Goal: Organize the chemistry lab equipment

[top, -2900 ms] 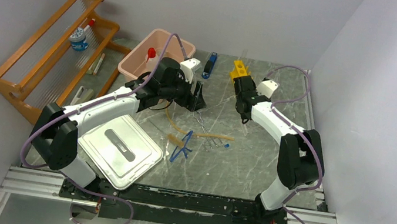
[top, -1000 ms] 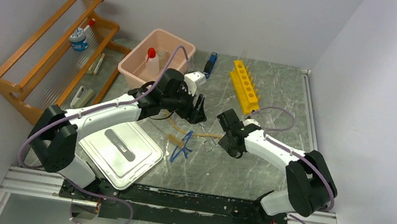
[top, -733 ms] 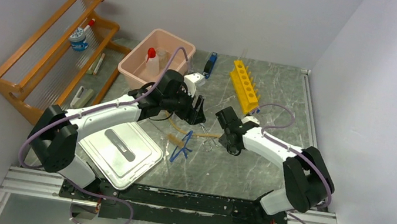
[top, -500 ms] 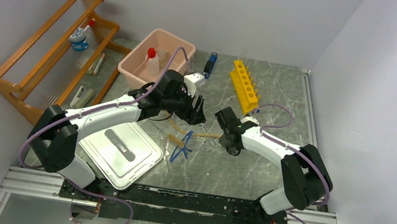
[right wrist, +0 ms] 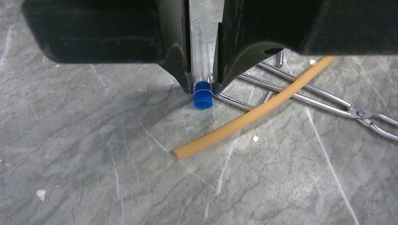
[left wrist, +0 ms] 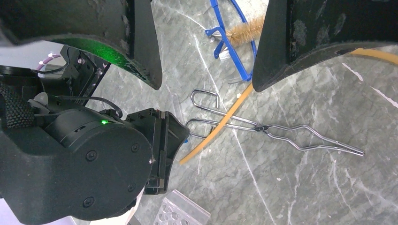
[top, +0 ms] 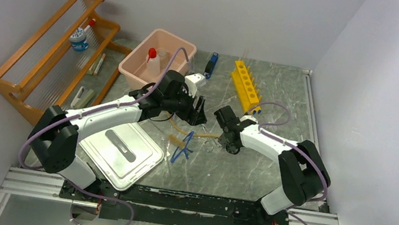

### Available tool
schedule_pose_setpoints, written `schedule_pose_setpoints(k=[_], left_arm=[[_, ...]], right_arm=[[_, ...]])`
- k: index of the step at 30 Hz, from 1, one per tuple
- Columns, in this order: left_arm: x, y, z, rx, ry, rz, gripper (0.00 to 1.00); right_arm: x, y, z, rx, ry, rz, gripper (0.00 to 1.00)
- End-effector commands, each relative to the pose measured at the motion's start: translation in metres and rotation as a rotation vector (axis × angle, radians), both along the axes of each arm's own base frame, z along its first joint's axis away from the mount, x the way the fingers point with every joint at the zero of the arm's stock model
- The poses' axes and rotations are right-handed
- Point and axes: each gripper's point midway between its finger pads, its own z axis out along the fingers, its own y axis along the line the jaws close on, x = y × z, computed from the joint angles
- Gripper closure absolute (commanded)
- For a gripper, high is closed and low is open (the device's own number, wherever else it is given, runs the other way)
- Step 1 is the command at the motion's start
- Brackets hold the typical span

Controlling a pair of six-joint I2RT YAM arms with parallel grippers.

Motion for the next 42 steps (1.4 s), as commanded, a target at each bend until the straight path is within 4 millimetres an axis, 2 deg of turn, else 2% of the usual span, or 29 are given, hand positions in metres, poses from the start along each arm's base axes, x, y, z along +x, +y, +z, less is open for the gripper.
schedule_pose_setpoints(k=[1,3,6,11,18,20,23,28,31,39,40,42], left_arm=[[0.000,-0.005,0.007,-0.031,-0.010,-0.008,0.26],[-0.001,-0.005,0.007,-0.033,-0.007,-0.012,0.25],[-0.003,-0.007,0.008,-0.042,-0.005,-0.028,0.25],[-0.005,-0.014,0.009,-0.072,0.020,-0.049,0.23],[-0.017,-0.034,0.009,-0.158,0.113,-0.124,0.21],[-0.022,-0.041,0.008,-0.191,0.147,-0.154,0.24],[-0.029,-0.050,0.002,-0.217,0.202,-0.209,0.27],[-0.031,-0.056,-0.001,-0.237,0.228,-0.232,0.33],[-0.031,-0.058,-0.001,-0.256,0.234,-0.239,0.41],[-0.029,-0.060,-0.004,-0.263,0.232,-0.238,0.77],[-0.028,-0.060,-0.004,-0.260,0.223,-0.238,0.83],[-0.028,-0.058,-0.004,-0.246,0.197,-0.247,0.94]], right_arm=[[-0.007,-0.008,-0.009,-0.049,0.036,0.009,0.78],[-0.004,-0.009,-0.003,-0.059,0.024,0.013,0.82],[0.004,-0.009,0.015,-0.058,-0.031,0.029,0.84],[0.019,-0.007,0.059,-0.022,-0.161,0.052,0.84],[0.036,0.020,0.125,0.199,-0.372,0.108,0.84],[0.041,0.029,0.147,0.273,-0.440,0.125,0.84],[0.044,0.039,0.167,0.349,-0.490,0.140,0.84],[0.044,0.049,0.179,0.418,-0.511,0.164,0.83],[0.042,0.054,0.180,0.448,-0.512,0.175,0.83],[0.040,0.057,0.175,0.466,-0.496,0.188,0.82],[0.040,0.056,0.174,0.461,-0.492,0.186,0.81],[0.039,0.051,0.172,0.440,-0.475,0.176,0.72]])
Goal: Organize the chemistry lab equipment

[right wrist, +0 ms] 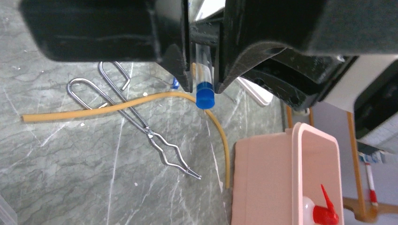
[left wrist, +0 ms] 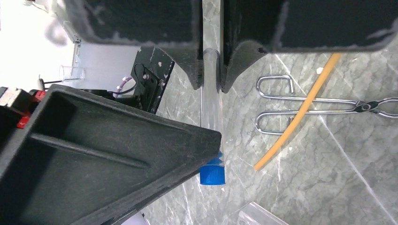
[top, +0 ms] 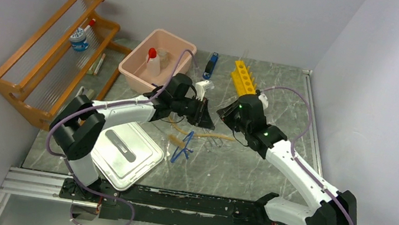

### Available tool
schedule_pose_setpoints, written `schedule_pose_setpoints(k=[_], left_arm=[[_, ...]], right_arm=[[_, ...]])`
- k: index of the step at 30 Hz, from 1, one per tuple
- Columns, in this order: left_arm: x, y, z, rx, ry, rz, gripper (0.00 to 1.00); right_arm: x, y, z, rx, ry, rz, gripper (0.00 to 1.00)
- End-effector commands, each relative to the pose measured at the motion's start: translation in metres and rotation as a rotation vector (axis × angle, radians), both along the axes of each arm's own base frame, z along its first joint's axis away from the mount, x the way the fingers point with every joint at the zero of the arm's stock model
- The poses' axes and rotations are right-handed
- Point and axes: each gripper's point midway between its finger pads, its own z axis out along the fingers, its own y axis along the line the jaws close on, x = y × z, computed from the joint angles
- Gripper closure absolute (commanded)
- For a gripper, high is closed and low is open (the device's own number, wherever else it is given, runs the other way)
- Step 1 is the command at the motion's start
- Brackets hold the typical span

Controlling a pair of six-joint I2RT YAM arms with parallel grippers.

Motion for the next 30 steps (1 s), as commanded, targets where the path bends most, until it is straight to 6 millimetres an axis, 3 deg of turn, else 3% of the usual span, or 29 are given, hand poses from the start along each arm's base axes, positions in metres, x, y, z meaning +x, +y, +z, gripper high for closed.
schedule_pose_setpoints(k=[1,5,11,17,20,26,30], left_arm=[[0.003,-0.004,0.012,-0.031,-0.091,-0.040,0.95],[0.004,0.004,0.008,0.029,-0.221,-0.106,0.95],[-0.006,0.016,0.012,0.047,-0.367,-0.218,0.95],[-0.017,0.017,0.020,0.006,-0.404,-0.287,0.95],[-0.017,0.018,0.020,0.012,-0.401,-0.285,0.95],[-0.014,0.022,0.015,0.044,-0.445,-0.294,0.95],[-0.013,0.025,0.011,0.070,-0.461,-0.301,0.95]], right_arm=[[-0.002,-0.004,0.003,-0.001,0.016,0.010,0.67],[0.000,-0.015,0.008,-0.015,0.049,0.085,0.47],[-0.017,-0.005,0.023,0.096,0.067,0.339,0.43],[-0.032,0.009,0.013,0.125,0.148,0.493,0.39],[-0.032,0.012,0.014,0.140,0.139,0.510,0.41],[-0.032,0.010,0.016,0.161,0.145,0.502,0.59],[-0.031,0.008,0.020,0.175,0.136,0.508,0.63]])
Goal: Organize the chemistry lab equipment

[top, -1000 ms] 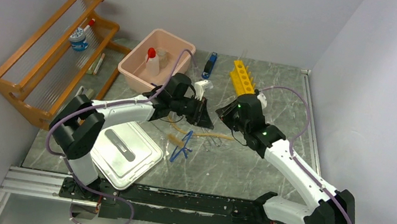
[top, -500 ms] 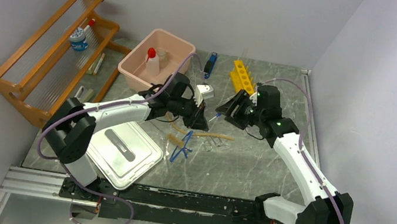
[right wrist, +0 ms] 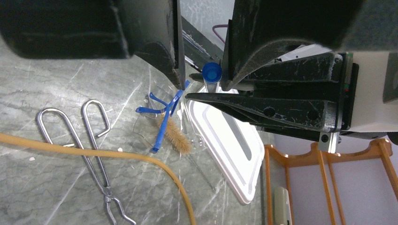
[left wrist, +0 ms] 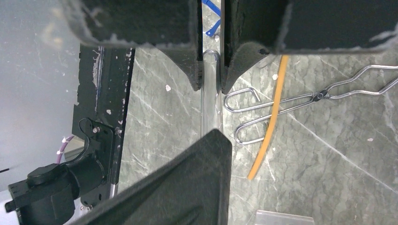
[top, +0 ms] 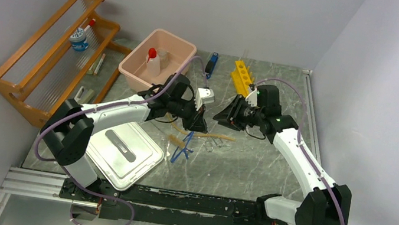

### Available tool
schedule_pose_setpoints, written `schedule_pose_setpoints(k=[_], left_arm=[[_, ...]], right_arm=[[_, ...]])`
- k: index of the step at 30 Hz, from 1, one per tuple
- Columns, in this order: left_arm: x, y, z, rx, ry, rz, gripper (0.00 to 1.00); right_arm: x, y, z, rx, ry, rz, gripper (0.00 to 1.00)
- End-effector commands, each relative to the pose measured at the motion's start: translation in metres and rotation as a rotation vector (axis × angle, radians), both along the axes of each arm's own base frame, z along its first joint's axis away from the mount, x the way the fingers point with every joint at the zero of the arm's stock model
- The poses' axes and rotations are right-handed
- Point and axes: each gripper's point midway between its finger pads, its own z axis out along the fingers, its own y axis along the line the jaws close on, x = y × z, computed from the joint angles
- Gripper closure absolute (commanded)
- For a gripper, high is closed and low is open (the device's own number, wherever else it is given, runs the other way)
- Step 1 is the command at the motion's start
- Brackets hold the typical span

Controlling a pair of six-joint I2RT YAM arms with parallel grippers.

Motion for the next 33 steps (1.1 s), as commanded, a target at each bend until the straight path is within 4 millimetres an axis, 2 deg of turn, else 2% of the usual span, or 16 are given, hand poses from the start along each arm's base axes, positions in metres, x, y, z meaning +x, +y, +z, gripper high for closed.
schedule_pose_setpoints(k=[1,7,9,10,13,14,16,19,22,24,28,33], left_arm=[[0.000,0.002,0.012,-0.009,-0.078,-0.033,0.95],[0.000,0.003,0.012,-0.005,-0.084,-0.027,0.95],[0.003,0.004,0.012,0.001,-0.086,-0.009,0.95],[0.005,0.004,0.013,0.004,-0.084,0.004,0.90],[0.015,0.005,0.014,0.024,-0.068,0.085,0.56],[0.019,0.006,0.016,0.027,-0.070,0.111,0.41],[0.026,0.009,0.019,0.035,-0.052,0.166,0.29],[0.037,0.015,0.026,0.032,-0.038,0.252,0.27],[0.047,0.022,0.028,0.039,-0.009,0.341,0.28],[0.049,0.026,0.028,0.058,0.010,0.380,0.30],[0.042,0.028,0.032,0.059,0.054,0.385,0.32],[0.035,0.027,0.039,0.028,0.073,0.379,0.33]], right_arm=[[0.001,-0.001,0.017,0.036,-0.031,0.026,0.66],[0.003,0.003,0.022,0.078,-0.031,0.037,0.86],[0.003,0.004,0.024,0.086,-0.031,0.038,0.89],[0.004,0.004,0.024,0.082,-0.035,0.034,0.91],[0.010,-0.008,0.022,0.004,-0.054,-0.017,0.92],[0.015,-0.015,0.021,-0.042,-0.065,-0.050,0.92],[0.025,-0.034,0.017,-0.157,-0.088,-0.125,0.92],[0.040,-0.073,0.013,-0.354,-0.126,-0.274,0.92],[0.052,-0.116,0.013,-0.535,-0.161,-0.447,0.93],[0.056,-0.134,0.014,-0.607,-0.170,-0.526,0.94],[0.062,-0.153,0.012,-0.719,-0.170,-0.650,0.94],[0.071,-0.150,0.007,-0.824,-0.193,-0.722,0.95]])
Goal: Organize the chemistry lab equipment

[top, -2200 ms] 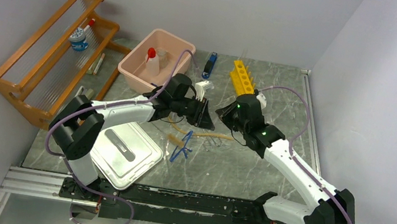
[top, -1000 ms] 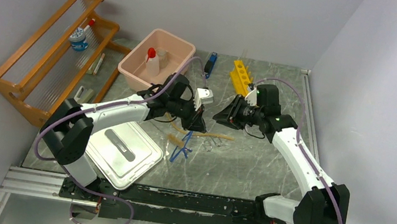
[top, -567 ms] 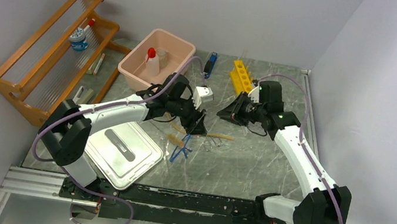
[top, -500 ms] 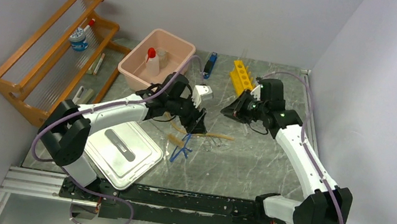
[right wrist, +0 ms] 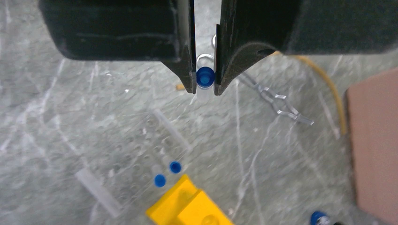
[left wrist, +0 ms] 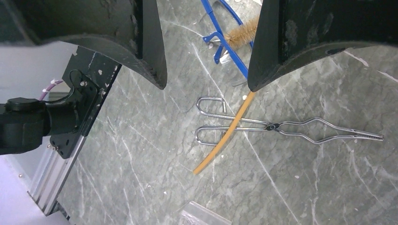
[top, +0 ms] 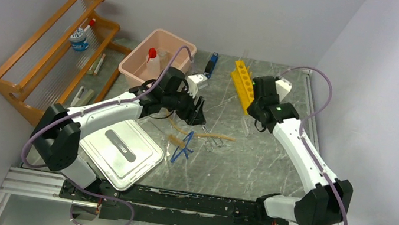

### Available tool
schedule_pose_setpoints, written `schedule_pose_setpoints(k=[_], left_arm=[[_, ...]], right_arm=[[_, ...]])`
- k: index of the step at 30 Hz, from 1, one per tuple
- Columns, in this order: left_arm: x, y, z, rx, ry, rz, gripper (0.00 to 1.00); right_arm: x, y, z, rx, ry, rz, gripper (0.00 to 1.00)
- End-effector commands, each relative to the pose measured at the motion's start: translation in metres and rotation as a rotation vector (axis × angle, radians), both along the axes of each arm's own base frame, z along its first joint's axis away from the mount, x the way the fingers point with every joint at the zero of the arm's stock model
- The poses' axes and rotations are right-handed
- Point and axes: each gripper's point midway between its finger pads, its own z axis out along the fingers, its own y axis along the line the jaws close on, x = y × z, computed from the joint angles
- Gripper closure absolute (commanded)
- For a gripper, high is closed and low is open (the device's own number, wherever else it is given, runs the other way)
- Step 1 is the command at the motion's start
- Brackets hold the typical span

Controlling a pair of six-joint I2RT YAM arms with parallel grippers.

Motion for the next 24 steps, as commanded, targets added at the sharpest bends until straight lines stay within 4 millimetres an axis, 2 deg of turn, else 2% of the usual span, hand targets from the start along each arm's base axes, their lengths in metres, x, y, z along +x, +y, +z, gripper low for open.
schedule_pose_setpoints(k=[1,11,16,21,24], left_arm=[[0.000,0.001,0.024,-0.042,-0.010,0.029,0.33],[0.003,0.005,0.023,-0.019,-0.027,0.042,0.33],[0.004,0.006,0.020,-0.011,-0.026,0.045,0.33],[0.005,0.007,0.017,0.004,-0.022,0.054,0.34],[0.015,0.015,0.021,0.027,-0.048,0.123,0.34]], right_arm=[[0.011,-0.014,0.003,-0.163,-0.045,-0.144,0.95],[0.033,-0.003,-0.030,-0.234,-0.016,-0.192,0.95],[0.039,-0.003,-0.047,-0.239,0.003,-0.201,0.95],[0.043,-0.006,-0.053,-0.250,0.006,-0.215,0.95],[0.045,-0.010,-0.058,-0.260,0.017,-0.226,0.95]])
